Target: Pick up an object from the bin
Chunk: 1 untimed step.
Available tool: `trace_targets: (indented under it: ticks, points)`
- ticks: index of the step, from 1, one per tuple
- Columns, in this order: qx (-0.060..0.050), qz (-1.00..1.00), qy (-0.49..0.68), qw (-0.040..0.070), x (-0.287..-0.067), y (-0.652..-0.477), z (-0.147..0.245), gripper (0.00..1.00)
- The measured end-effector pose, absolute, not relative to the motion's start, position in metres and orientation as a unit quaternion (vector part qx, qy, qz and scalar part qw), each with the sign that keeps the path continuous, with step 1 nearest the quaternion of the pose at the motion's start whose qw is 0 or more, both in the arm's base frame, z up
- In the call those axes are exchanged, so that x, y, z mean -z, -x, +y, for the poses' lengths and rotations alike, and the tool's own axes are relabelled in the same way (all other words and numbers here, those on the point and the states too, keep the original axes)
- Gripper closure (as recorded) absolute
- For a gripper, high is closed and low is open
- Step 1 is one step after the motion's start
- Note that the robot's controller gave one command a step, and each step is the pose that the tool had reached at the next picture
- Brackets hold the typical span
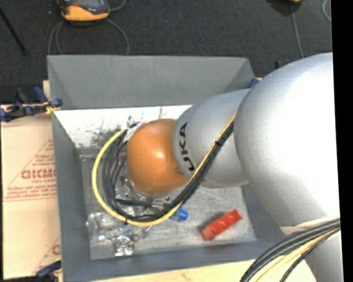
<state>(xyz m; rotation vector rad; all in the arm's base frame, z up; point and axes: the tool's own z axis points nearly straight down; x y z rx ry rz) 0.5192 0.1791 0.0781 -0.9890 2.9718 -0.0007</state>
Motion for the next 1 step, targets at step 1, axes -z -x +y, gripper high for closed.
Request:
trace_targets:
  ticks: [1]
  points:
    - [0.001,0.959,0.283,0.004,-0.2189,-0.5268,0.1813,1.00]
